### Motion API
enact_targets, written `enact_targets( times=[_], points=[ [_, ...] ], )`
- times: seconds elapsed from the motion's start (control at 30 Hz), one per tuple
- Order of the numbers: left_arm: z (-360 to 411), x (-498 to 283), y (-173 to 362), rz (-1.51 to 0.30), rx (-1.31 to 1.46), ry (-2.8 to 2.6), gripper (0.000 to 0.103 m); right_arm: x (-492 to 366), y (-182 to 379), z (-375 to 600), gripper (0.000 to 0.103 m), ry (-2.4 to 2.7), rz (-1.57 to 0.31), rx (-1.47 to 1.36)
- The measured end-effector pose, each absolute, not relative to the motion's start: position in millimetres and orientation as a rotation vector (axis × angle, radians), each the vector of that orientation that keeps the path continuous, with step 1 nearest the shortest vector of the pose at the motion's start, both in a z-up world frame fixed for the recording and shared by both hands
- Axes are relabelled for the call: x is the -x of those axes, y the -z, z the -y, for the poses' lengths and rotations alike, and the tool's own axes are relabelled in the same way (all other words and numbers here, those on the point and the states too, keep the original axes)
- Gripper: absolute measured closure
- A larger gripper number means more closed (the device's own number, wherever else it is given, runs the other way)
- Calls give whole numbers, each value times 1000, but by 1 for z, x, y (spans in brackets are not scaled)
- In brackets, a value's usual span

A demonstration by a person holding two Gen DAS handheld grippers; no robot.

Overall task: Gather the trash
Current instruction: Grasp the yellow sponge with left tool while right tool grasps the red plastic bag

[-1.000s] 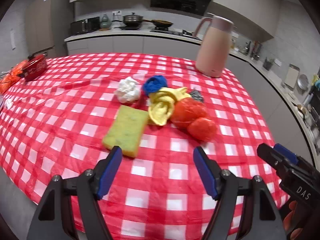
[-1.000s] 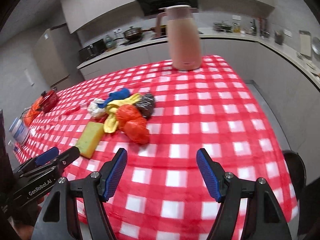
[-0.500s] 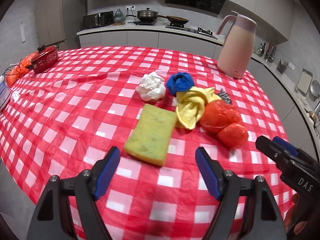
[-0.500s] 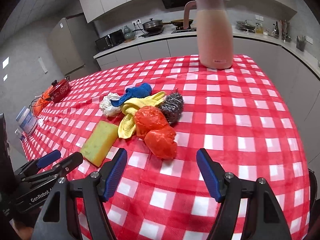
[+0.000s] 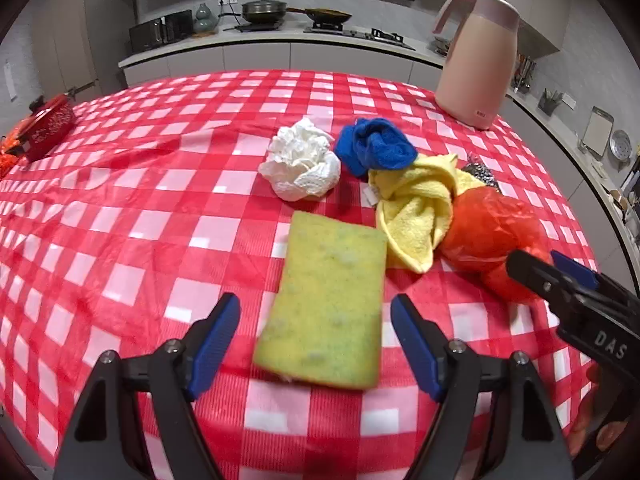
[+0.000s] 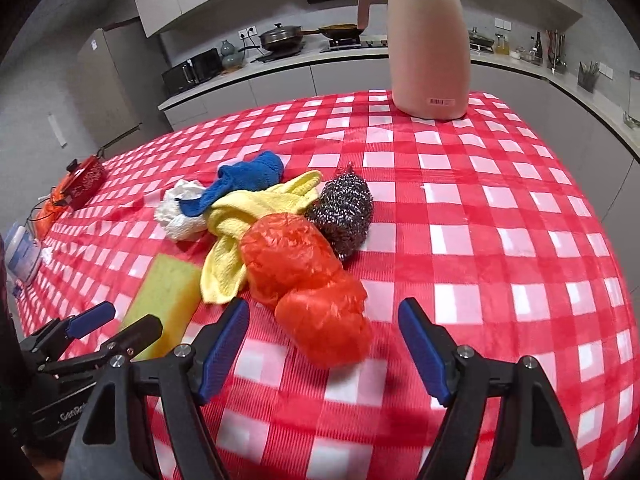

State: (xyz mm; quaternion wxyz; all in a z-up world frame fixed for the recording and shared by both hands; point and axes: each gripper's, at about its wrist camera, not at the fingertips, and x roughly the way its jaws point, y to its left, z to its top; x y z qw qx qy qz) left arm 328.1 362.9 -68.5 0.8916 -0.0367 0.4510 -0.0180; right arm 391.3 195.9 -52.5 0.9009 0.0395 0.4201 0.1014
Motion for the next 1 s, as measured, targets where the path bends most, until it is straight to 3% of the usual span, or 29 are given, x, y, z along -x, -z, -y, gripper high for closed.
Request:
enact_targets(
  times=[0.3, 0.37, 0.47, 0.57, 0.73, 1.0],
  points=[
    [-365, -340, 83, -956, 77, 84, 24, -409, 73, -210, 28, -229, -904, -90],
    [-365, -340, 84, -951, 65, 89, 24, -410, 76, -213, 43, -233, -915, -83],
    [-364, -339, 85, -941, 50, 92, 25, -410, 79, -212, 54, -232, -921, -92],
    [-367, -338, 84, -923, 46, 82, 41, -408, 80, -210, 62, -234, -919, -103],
    [-377, -335, 78, -904, 96, 85, 48, -399, 74, -208, 64, -229, -902, -118],
    [-373, -327, 47, -840, 108, 102, 49, -382, 52, -197, 64, -203, -863, -145]
  ],
)
